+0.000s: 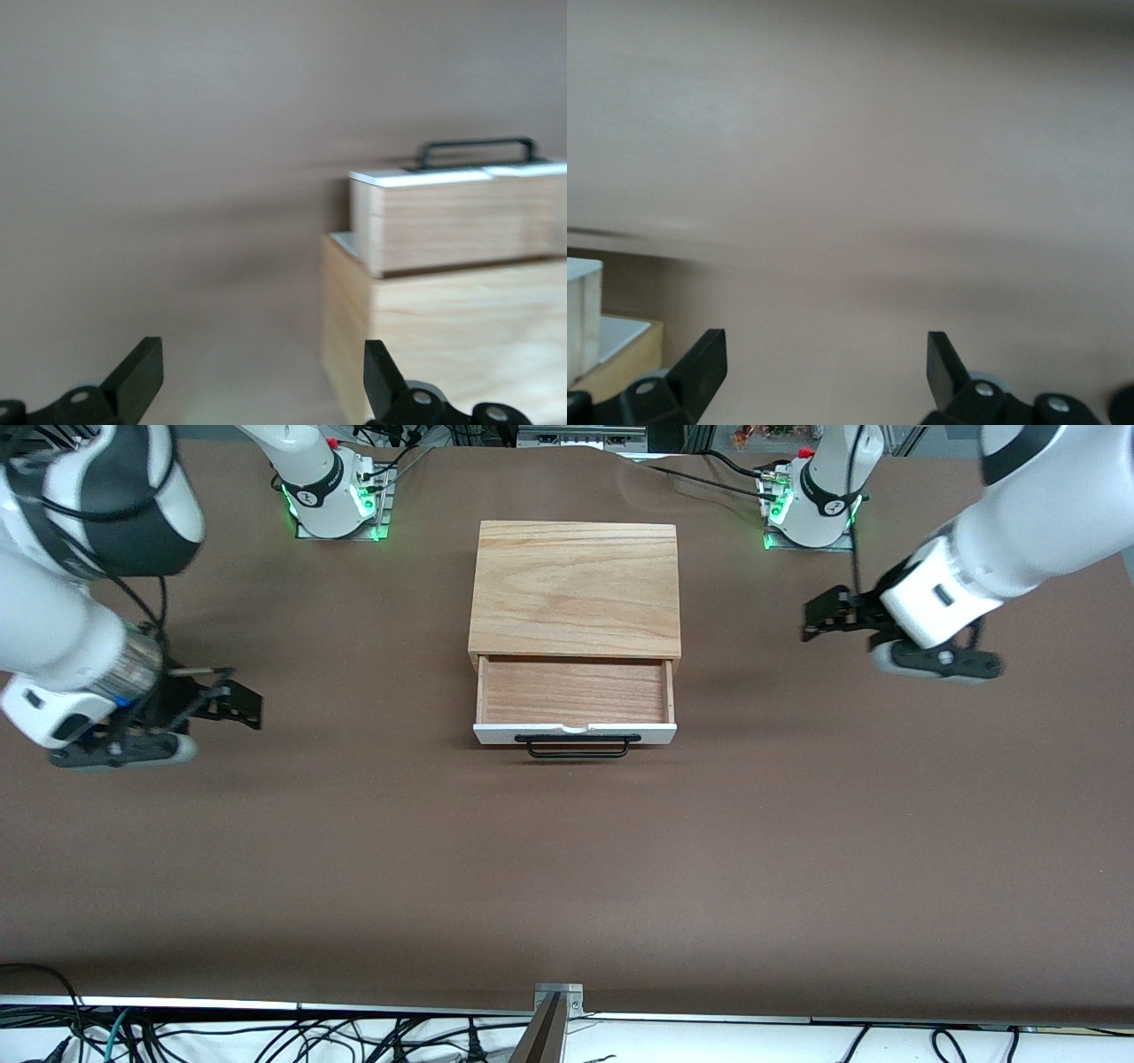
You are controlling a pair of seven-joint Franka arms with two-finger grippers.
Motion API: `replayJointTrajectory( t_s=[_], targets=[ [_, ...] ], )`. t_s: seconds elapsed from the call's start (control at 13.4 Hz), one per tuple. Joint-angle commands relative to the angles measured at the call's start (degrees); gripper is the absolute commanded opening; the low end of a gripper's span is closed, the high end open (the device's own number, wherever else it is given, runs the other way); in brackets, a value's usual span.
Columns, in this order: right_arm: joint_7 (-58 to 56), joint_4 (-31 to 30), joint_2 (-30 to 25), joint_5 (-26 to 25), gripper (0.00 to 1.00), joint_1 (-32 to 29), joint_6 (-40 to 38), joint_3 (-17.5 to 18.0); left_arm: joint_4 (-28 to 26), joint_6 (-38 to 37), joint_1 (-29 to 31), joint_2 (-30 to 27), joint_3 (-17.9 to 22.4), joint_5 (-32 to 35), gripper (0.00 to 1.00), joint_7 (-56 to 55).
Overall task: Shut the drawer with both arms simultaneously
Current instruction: 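Move the left gripper and the right gripper toward the drawer front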
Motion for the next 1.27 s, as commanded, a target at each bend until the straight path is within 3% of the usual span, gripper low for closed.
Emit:
replayJointTrajectory(
  t_s=[0.0,0.3,0.52,0.75,1.2],
  targets=[
    [0.5,-0.4,2.5,0.7,1.0,3.4,6.3,-0.1,6.2,3.4,-1.7,9.2,0.5,-7.5,1.0,-0.1],
    [0.8,-0.4,8.2,9.4,1.0,7.1,15.3,-0.2,6.2,16.8,-5.0,18.1,0.4,-11.8,1.0,0.4],
    [0.8,-0.4,12.5,11.7,1.0,10.9,23.5,-0.2,6.4,24.7,-7.0,21.6,-0.2,-14.1,1.0,0.3],
    [2.4,-0.4,16.3,15.7,1.0,14.6,30.5,-0.2,6.7,25.8,-7.0,24.9,-0.2,-19.9,1.0,0.6],
    [5.2,-0.5,19.0,16.2,1.0,18.6,29.5,-0.1,5.9,27.7,-7.0,27.1,-1.0,-21.1,1.0,0.6]
  ],
)
